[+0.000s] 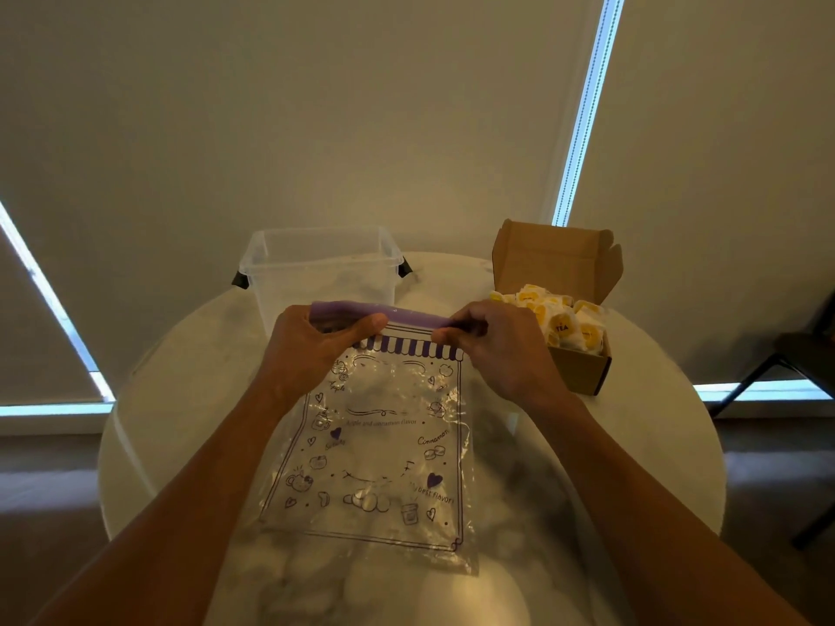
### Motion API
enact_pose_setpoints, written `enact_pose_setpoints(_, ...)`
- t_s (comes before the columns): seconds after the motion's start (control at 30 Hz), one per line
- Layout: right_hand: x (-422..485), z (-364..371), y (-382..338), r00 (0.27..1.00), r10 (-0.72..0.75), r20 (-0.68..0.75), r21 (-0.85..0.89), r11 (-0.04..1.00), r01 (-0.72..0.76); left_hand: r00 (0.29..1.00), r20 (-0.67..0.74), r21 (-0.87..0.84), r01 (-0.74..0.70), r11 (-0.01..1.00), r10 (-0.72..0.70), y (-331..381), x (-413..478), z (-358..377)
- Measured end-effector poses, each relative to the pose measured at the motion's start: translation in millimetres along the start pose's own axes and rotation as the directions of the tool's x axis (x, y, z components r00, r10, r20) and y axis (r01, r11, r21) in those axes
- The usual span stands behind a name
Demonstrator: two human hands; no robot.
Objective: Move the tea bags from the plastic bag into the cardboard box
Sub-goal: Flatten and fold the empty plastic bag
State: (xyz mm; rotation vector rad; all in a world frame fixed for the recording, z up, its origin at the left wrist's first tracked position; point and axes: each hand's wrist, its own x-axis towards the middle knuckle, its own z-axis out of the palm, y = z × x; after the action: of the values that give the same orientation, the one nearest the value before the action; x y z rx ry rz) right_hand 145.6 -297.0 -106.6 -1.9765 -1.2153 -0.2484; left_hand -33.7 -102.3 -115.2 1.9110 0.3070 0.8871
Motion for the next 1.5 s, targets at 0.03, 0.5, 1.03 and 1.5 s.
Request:
enact_pose_setpoints(0.03, -1, -1, 0, 1.000, 0.007, 0.015, 0.031, 0.999, -0.007, 1.000, -0.005, -0.003, 0.003, 1.000, -0.003, 0, -1, -1)
enact_pose_setpoints(0.5, -1, -10, 6, 0.995, 0.083, 0.061, 0.159, 0.983, -0.091, 0.999, -0.032, -0.003, 0.005, 1.000, -0.005, 2, -1, -5)
enact_pose_setpoints(1.03, 0, -20, 10, 0.990, 0.106, 0.097, 0.291, 0.948, -0.130, 0.999, -0.030, -0.054, 0.017, 0.998, -0.019, 4, -2, -1)
enact_pose_setpoints(1.5, -7, -9, -15, 0.992, 0.005, 0.127, 0.378, 0.924, -0.053, 0.993, 0.119, -0.073, 0.000, 0.997, 0.009, 6, -4, 15)
